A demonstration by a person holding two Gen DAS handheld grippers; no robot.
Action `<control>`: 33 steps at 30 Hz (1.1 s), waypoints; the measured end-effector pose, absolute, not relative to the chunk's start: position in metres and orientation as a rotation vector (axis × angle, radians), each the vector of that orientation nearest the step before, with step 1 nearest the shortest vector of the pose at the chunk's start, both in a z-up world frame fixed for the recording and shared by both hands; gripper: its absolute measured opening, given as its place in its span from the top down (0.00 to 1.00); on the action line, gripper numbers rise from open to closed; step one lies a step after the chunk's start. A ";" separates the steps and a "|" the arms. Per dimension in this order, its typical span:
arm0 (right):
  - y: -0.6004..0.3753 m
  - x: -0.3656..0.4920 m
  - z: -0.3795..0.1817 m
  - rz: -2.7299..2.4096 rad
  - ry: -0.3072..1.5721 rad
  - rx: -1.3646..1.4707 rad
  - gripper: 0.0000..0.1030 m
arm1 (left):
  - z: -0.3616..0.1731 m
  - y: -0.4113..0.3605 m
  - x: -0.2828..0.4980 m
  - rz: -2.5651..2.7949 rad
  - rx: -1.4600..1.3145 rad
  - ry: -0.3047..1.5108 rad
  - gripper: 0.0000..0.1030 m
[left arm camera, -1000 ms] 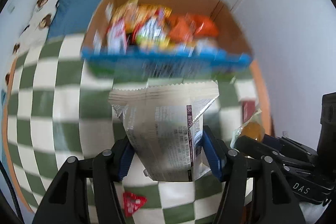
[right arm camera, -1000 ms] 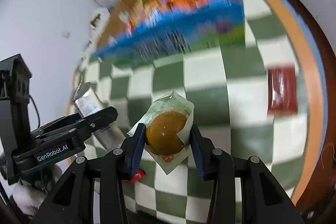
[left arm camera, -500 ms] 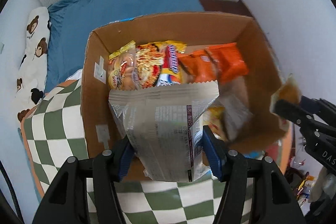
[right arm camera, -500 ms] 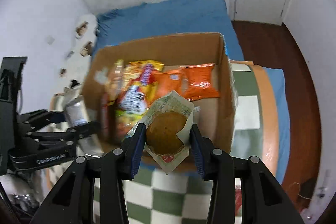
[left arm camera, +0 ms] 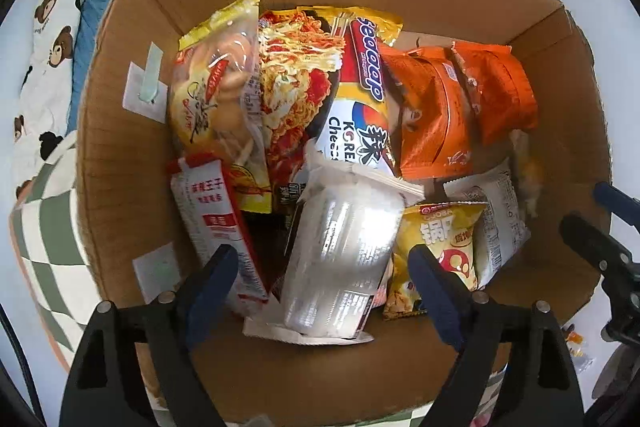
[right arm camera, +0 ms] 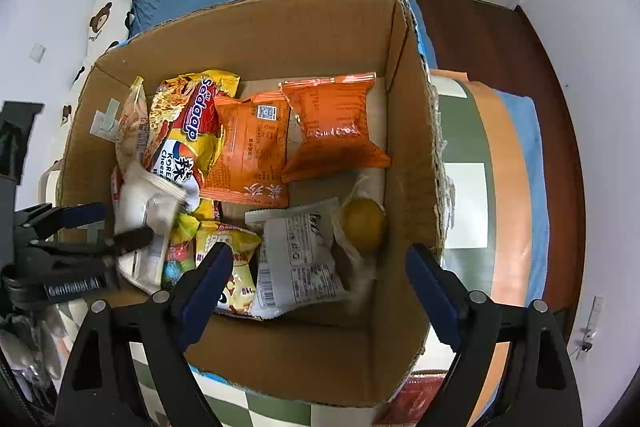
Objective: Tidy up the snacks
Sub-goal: 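Carry both items into the cardboard box and open both tools, then lift both tools out of the box toward the mat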
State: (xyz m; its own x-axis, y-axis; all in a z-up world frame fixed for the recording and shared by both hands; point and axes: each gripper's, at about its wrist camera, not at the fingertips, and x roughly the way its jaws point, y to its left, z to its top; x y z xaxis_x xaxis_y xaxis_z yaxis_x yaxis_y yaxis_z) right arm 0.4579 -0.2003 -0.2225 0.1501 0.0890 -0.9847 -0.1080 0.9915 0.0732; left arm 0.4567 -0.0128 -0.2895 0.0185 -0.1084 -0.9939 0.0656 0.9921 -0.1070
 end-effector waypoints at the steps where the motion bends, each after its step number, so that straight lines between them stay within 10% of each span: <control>1: -0.199 0.458 -0.222 0.146 1.415 -0.012 0.09 | -0.291 -0.011 0.455 -0.131 -0.056 1.539 0.16; 33: -0.189 0.368 -0.165 0.161 1.147 0.025 0.09 | -0.172 0.002 0.327 -0.002 -0.074 1.028 0.16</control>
